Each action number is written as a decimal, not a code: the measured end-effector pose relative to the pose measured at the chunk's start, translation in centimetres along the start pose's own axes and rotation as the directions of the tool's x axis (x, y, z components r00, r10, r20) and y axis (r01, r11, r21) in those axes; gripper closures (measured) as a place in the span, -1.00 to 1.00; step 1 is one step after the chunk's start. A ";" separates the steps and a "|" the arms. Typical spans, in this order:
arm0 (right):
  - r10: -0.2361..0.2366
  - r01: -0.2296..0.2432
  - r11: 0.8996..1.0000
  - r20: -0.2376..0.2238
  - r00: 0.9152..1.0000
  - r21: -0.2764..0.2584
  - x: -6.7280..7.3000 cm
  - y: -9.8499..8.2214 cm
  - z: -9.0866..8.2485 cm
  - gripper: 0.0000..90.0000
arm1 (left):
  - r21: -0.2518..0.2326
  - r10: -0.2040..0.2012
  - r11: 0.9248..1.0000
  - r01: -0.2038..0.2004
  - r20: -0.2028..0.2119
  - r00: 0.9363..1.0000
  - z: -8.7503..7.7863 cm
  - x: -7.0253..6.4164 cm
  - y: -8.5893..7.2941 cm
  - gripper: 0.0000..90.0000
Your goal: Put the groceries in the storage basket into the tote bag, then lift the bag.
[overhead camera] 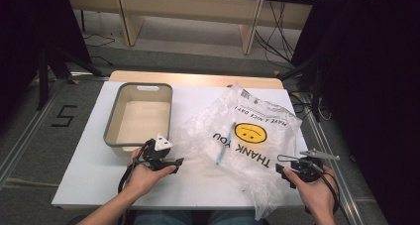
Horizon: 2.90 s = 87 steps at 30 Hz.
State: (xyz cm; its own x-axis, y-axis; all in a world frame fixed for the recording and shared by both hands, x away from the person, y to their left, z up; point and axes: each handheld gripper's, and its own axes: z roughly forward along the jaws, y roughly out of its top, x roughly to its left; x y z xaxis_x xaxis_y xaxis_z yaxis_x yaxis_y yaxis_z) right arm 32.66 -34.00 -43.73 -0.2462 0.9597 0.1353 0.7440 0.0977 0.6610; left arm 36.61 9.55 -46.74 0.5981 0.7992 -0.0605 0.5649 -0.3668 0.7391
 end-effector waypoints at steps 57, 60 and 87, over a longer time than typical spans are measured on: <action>-0.073 0.055 0.975 0.077 0.994 0.214 -0.4 -1.4 2.1 0.92 | 0.035 0.003 0.999 -0.002 -0.031 1.000 0.3 0.0 -0.2 -0.18; -0.074 0.059 0.976 0.066 0.995 0.209 -0.7 -1.2 2.2 1.00 | 0.036 0.010 0.999 -0.008 -0.036 0.999 0.4 0.0 -0.2 -0.19; -0.133 0.119 0.989 0.183 0.974 0.082 -3.1 1.0 2.8 1.00 | 0.139 0.049 0.988 -0.061 0.086 0.995 2.5 -1.1 0.4 0.83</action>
State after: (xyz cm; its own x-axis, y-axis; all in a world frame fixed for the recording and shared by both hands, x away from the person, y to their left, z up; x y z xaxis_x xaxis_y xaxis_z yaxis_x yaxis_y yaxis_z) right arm 35.89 -36.18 -45.55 -0.2245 0.9702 -0.0913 0.7580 0.2328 0.6093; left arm 37.55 7.34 -48.06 0.6715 0.7366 -0.0815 0.6012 -0.4771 0.6410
